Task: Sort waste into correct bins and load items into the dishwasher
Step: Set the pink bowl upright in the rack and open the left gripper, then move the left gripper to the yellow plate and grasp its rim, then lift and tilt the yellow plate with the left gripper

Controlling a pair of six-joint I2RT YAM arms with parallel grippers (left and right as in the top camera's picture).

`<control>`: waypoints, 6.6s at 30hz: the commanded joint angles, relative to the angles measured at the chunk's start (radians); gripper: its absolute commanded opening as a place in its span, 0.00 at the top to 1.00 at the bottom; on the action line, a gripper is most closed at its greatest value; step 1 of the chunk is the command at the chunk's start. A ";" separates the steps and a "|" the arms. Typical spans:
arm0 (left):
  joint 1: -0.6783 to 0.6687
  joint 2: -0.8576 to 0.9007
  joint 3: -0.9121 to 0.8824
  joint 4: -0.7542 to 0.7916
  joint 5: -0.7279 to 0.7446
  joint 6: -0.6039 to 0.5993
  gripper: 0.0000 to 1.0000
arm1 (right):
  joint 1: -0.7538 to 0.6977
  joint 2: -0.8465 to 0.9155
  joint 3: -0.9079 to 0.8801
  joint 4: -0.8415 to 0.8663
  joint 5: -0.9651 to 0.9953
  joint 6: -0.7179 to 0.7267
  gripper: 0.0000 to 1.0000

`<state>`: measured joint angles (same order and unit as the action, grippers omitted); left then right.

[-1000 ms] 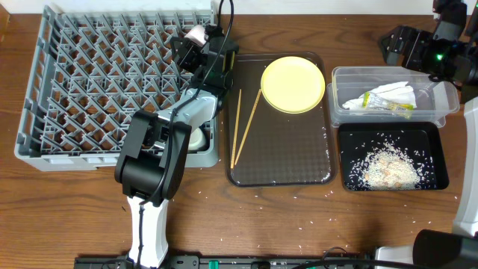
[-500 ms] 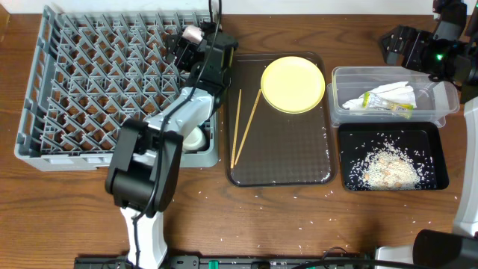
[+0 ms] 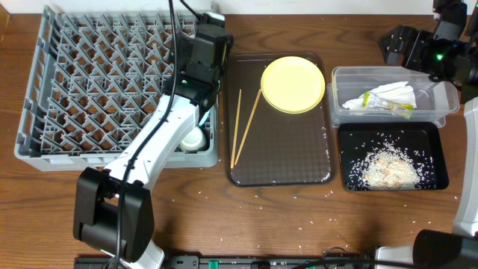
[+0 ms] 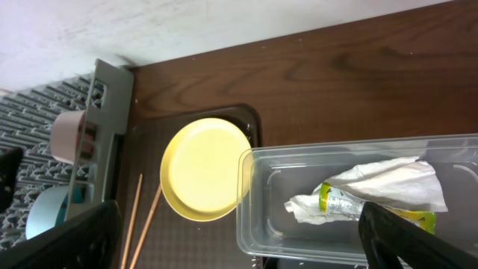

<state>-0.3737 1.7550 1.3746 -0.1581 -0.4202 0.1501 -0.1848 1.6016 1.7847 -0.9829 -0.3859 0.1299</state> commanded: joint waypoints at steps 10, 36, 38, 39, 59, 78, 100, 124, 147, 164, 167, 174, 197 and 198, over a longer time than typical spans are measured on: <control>-0.026 0.011 0.045 -0.122 0.657 -0.478 0.25 | -0.006 -0.006 0.001 -0.002 -0.004 0.011 0.01; -0.200 0.317 0.048 -0.002 0.531 -1.028 0.41 | -0.006 -0.006 0.001 -0.002 -0.004 0.011 0.01; -0.200 0.340 0.048 0.025 0.523 -1.028 0.41 | -0.006 -0.006 0.001 -0.002 -0.004 0.011 0.01; -0.200 0.350 0.048 0.036 0.523 -1.028 0.41 | -0.006 -0.006 0.001 -0.002 -0.004 0.011 0.01; -0.227 0.422 0.043 0.084 0.315 -1.027 0.55 | -0.006 -0.006 0.001 -0.002 -0.004 0.011 0.01; -0.294 0.421 0.053 -0.227 0.264 -0.906 0.72 | -0.006 -0.006 0.001 -0.002 -0.004 0.011 0.01; -0.294 0.504 0.050 -0.127 0.324 -1.035 0.92 | -0.006 -0.006 0.001 -0.002 -0.004 0.011 0.01; -0.204 0.106 0.051 -0.128 0.323 -0.769 0.93 | -0.006 -0.006 0.001 -0.002 -0.004 0.011 0.01; -0.199 0.239 0.034 -0.192 0.526 -1.133 0.18 | -0.006 -0.006 0.001 -0.002 -0.004 0.011 0.01; -0.200 0.366 0.034 -0.136 0.563 -1.184 0.39 | -0.006 -0.006 0.001 -0.002 -0.004 0.011 0.01; -0.200 0.375 0.034 -0.127 0.563 -1.184 0.43 | -0.006 -0.006 0.001 -0.002 -0.004 0.011 0.01; -0.206 0.433 0.034 -0.086 0.563 -1.185 0.45 | -0.006 -0.006 0.001 -0.002 -0.004 0.011 0.01; -0.179 0.425 0.034 -0.049 0.571 -1.143 0.92 | -0.006 -0.006 0.001 -0.002 -0.004 0.011 0.01; -0.175 0.402 0.034 -0.044 0.571 -1.114 0.92 | -0.006 -0.006 0.001 -0.002 -0.004 0.011 0.01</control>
<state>-0.5671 2.1685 1.4395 -0.1967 0.1493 -1.0462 -0.1848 1.6016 1.7847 -0.9833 -0.3859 0.1299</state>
